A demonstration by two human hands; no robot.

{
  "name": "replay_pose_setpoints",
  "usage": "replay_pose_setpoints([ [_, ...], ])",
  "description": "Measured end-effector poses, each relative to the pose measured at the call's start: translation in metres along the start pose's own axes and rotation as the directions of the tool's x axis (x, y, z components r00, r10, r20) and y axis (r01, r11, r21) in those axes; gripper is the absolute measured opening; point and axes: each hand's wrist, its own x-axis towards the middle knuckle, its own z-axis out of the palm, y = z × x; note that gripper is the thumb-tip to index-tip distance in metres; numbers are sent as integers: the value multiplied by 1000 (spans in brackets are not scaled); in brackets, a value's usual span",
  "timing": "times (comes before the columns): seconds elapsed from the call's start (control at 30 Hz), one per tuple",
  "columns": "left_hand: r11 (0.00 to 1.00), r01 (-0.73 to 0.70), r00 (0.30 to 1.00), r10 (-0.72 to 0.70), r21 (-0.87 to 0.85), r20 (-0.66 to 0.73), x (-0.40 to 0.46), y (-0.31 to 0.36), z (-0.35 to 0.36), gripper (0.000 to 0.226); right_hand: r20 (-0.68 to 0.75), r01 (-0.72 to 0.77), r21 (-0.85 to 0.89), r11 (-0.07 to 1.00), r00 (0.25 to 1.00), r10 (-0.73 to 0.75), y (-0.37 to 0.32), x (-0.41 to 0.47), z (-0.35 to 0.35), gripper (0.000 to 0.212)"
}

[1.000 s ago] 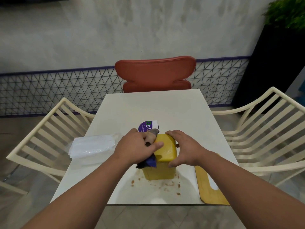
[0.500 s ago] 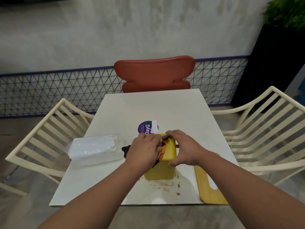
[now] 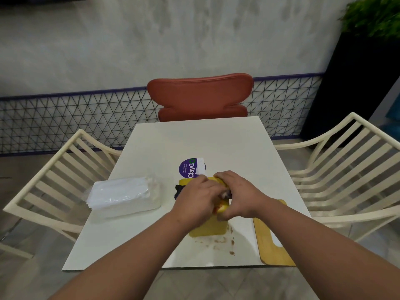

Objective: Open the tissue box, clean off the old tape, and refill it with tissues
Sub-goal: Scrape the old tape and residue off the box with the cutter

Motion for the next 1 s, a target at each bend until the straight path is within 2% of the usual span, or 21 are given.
replay_pose_setpoints([
  [0.13,990,-91,995,96,-107,41,-21,-7,0,22,20,4,-21,1000,1000,-4,-2,0,0,116],
  [0.23,989,-118,989,125,-88,76,-44,-30,-9,25,27,-7,-47,999,1000,8,-3,0,-1,117],
  [0.27,993,-71,995,77,-99,56,-51,-36,-13,24,28,-16,-54,998,999,17,-3,0,-2,118],
  [0.3,988,38,999,-35,-147,18,-58,-39,-15,24,29,-27,-59,998,999,29,-4,0,-2,118],
  [0.33,951,201,977,-213,-236,-26,-63,-39,-18,25,29,-39,-61,997,999,41,-5,0,-3,118],
  [0.37,851,384,903,-427,-358,-45,-65,-37,-18,28,36,-48,-68,997,998,51,-5,0,-4,118],
  [0.4,686,544,780,-626,-483,-10,-66,-37,-16,28,53,-50,-86,995,997,54,-6,1,-6,118],
  [0.43,504,638,647,-761,-583,50,-66,-38,-11,22,76,-43,-118,992,996,52,-8,2,-8,118],
  [0.47,354,679,542,-833,-643,114,-67,-38,-5,15,103,-34,-161,986,993,51,-10,3,-11,119],
  [0.5,274,692,487,-860,-668,152,-67,-38,-2,12,131,-25,-211,977,990,54,-14,5,-13,121],
  [0.53,241,686,468,-868,-686,163,-67,-37,1,12,152,-15,-273,962,987,58,-19,7,-14,124],
  [0.67,216,658,471,-865,-721,171,-66,-29,6,13,176,105,-567,817,984,-4,-50,22,-8,126],
  [0.83,228,646,486,-859,-728,162,-71,-32,7,12,152,165,-692,702,985,-82,-82,39,14,109],
  [0.93,181,651,425,-891,-737,157,-83,-47,2,11,109,153,-668,728,988,-107,-75,34,-3,111],
  [1.0,146,668,358,-923,-730,143,-95,-62,0,12,54,92,-559,824,996,-74,-58,25,-20,115],
])
